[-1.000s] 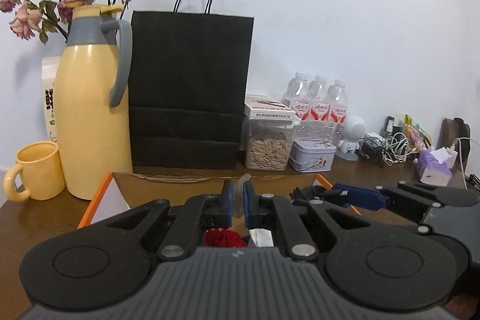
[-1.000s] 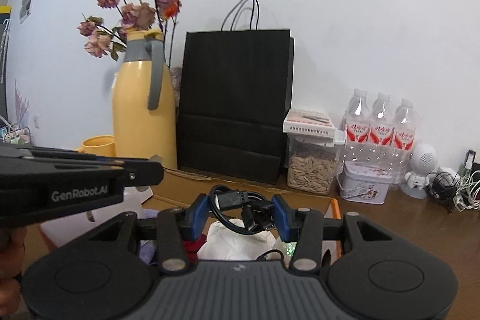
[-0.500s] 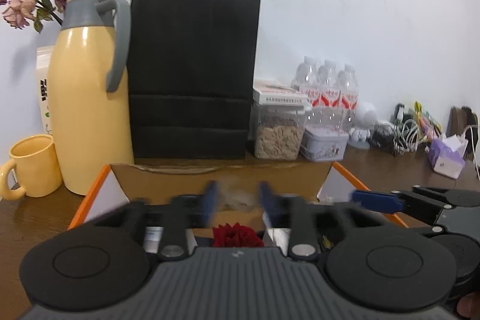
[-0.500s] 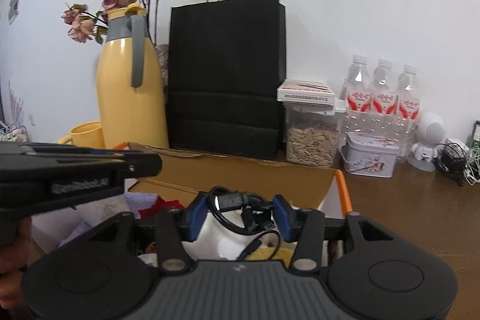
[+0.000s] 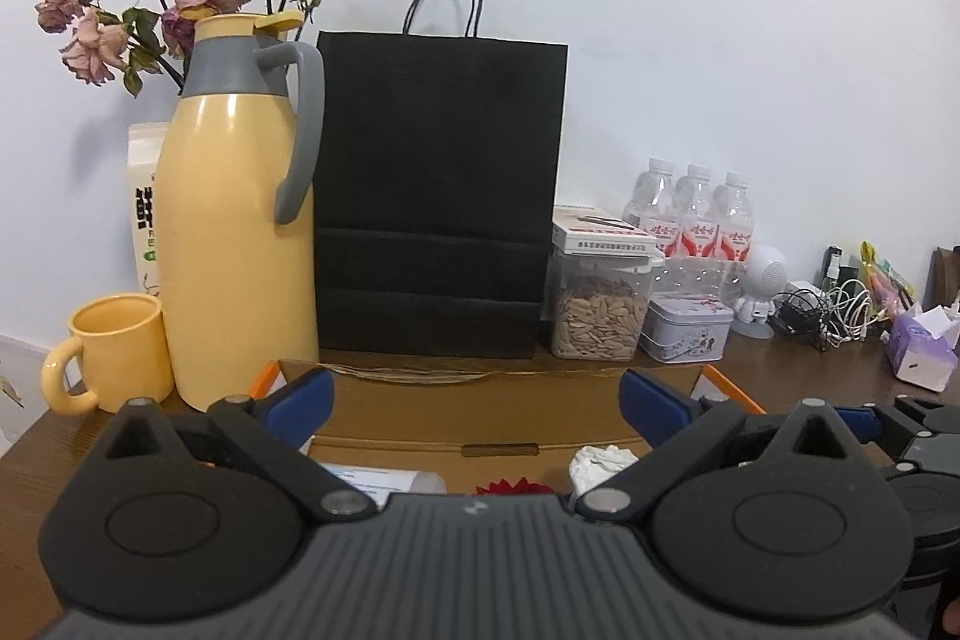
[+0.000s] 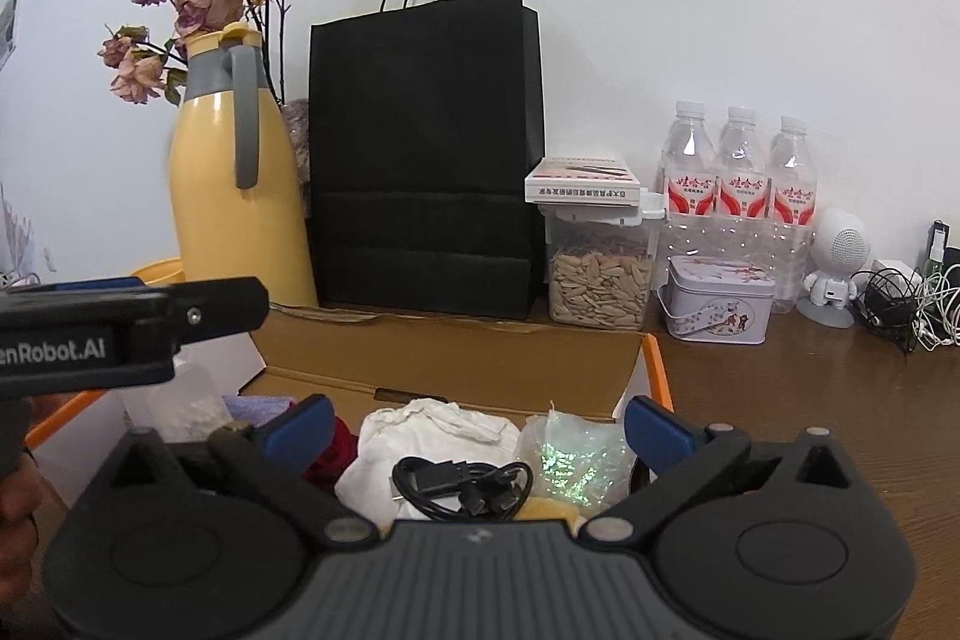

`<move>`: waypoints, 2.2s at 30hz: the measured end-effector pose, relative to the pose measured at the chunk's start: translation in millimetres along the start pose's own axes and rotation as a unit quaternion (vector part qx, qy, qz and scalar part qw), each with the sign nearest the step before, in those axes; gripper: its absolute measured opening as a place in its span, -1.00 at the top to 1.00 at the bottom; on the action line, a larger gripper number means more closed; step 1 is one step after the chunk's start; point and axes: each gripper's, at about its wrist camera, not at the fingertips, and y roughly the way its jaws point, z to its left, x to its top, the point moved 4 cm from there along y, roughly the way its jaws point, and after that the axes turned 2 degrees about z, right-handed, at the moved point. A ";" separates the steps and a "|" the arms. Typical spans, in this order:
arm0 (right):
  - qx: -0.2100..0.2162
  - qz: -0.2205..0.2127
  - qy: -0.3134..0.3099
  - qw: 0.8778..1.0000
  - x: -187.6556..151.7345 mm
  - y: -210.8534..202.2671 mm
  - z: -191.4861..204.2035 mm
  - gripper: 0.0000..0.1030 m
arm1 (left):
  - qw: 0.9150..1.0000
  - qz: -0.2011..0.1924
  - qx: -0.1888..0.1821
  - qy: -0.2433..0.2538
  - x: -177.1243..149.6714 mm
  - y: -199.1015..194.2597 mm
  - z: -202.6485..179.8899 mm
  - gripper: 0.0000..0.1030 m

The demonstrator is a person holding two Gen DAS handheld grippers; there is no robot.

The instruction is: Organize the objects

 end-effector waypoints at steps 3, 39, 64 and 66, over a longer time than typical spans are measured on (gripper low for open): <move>-0.004 -0.004 -0.003 1.000 2.3 -5.9 3.0 -1.00 | 1.000 0.003 -0.002 0.001 2.3 -8.4 3.2 -1.00; -0.006 0.066 0.007 0.998 -72.1 -136.3 60.1 -1.00 | 0.990 0.140 0.029 0.010 -86.2 -149.4 46.5 -1.00; -0.007 0.059 0.005 0.998 -68.8 -146.8 60.3 -1.00 | 0.990 0.136 0.030 0.006 -83.2 -159.1 45.3 -1.00; -0.007 0.059 0.004 0.998 -69.1 -146.5 60.2 -1.00 | 0.990 0.135 0.031 0.005 -82.9 -159.4 45.2 -1.00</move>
